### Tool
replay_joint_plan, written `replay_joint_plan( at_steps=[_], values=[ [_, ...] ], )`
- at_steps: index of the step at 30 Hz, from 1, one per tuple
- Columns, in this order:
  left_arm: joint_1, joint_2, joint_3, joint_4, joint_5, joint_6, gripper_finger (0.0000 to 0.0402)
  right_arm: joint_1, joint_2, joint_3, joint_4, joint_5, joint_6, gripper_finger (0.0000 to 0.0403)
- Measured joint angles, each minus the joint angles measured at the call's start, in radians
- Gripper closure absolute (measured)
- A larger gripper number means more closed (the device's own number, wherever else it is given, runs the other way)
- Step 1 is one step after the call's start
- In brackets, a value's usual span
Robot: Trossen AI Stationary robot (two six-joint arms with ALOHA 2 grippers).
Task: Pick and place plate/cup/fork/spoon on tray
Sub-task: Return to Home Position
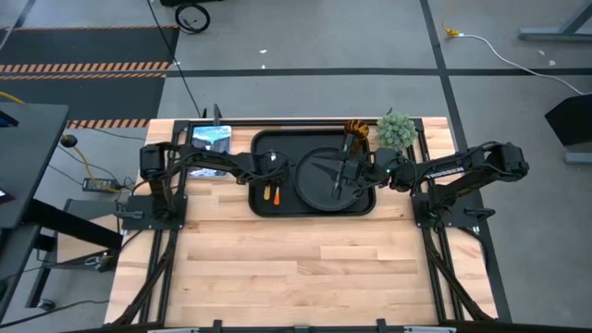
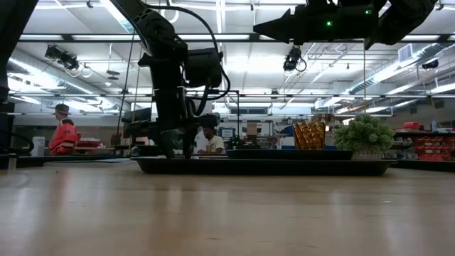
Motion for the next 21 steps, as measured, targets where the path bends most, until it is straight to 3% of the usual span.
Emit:
replay_joint_plan(
  at_steps=[5, 10, 18, 21],
  values=[
    [-0.014, -0.040, 0.000, -0.003, -0.031, 0.031, 0.0233, 0.000, 0.000, 0.000, -0.005, 0.014, 0.019, 0.0314],
    [-0.055, -0.117, 0.000, -0.050, -0.125, 0.132, 0.0236, -0.018, -0.005, 0.000, -0.006, 0.002, 0.076, 0.0314],
    [-0.145, -0.224, 0.000, -0.106, -0.354, 0.484, 0.0237, -0.063, -0.025, -0.001, 0.003, 0.009, 0.068, 0.0314],
    [-0.187, -0.242, 0.000, -0.105, -0.426, 0.632, 0.0237, -0.057, -0.053, -0.001, 0.004, 0.060, 0.063, 0.0314]
  ],
)
